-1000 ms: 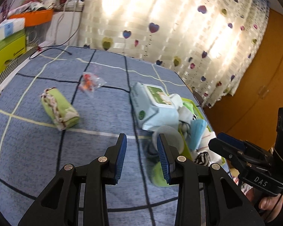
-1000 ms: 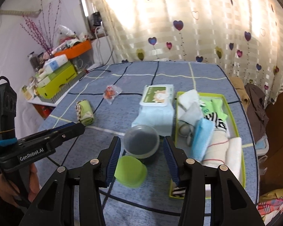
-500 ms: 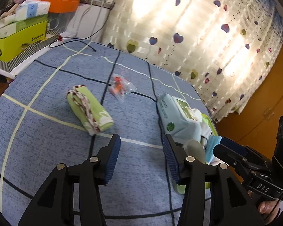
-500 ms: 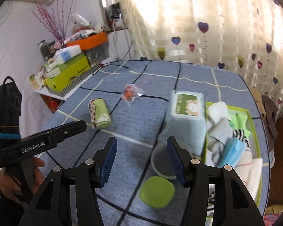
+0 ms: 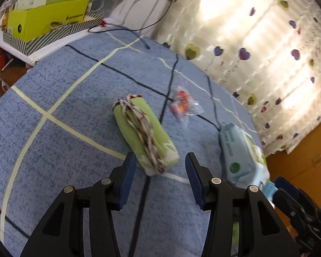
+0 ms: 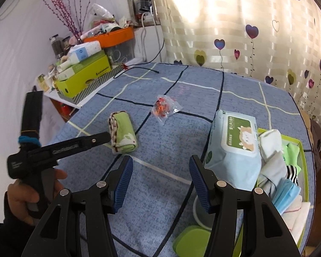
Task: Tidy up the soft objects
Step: 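Move both grippers back from the tray toward the green rolled towel, then grasp the green rolled towel with red-white trim with the left gripper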
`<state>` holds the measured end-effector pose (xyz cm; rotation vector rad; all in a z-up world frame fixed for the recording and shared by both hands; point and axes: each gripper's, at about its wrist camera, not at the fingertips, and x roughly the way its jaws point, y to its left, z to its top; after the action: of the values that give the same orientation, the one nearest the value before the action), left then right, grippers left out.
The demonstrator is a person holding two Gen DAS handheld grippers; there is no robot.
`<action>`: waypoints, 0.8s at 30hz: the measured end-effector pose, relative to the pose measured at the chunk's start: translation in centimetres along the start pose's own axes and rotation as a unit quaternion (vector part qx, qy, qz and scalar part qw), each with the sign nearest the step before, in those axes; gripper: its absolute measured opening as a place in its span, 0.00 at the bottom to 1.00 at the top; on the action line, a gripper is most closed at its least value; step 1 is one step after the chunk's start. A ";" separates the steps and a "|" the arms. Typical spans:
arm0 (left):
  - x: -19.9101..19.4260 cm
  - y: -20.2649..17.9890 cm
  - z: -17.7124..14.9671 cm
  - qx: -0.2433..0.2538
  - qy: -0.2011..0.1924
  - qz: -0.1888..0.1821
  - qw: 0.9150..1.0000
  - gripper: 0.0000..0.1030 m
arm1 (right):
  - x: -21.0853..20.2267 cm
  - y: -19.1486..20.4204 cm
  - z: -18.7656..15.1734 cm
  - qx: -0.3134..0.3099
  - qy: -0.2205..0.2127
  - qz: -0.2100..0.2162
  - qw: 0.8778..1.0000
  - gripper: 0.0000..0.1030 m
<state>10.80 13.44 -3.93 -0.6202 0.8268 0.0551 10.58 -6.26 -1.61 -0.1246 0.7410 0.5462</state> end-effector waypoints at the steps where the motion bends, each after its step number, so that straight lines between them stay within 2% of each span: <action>1: 0.6 0.2 0.2 -0.007 0.006 0.000 1.000 0.48 | 0.2 0.1 0.2 -0.001 0.001 0.000 1.000 0.53; 11: 4.4 0.9 1.1 -0.031 0.039 0.040 0.998 0.48 | 1.5 0.3 1.5 -0.013 0.006 0.001 1.000 0.53; 16: 5.0 0.4 1.0 -0.010 0.035 0.056 0.998 0.47 | 2.2 0.5 2.1 -0.017 0.013 -0.004 1.000 0.53; 17: 5.1 0.3 1.0 -0.006 0.034 0.058 0.998 0.45 | 2.3 0.5 2.3 -0.018 0.014 -0.005 1.000 0.53; 18: 5.1 0.1 1.0 0.000 0.033 0.059 0.998 0.31 | 2.5 0.6 2.4 -0.020 0.016 -0.005 1.000 0.53; 21: 5.0 -0.2 1.1 0.010 0.028 0.057 0.998 0.23 | 2.9 0.8 3.1 -0.024 0.020 -0.007 0.999 0.53; 24: 4.4 -0.1 1.2 0.010 0.025 0.047 0.999 0.20 | 3.6 0.9 3.8 -0.024 0.027 -0.003 0.999 0.53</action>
<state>14.62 13.14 -6.38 -0.5657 0.9043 0.1167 14.65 -2.82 -1.15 -0.1862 0.7807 0.5572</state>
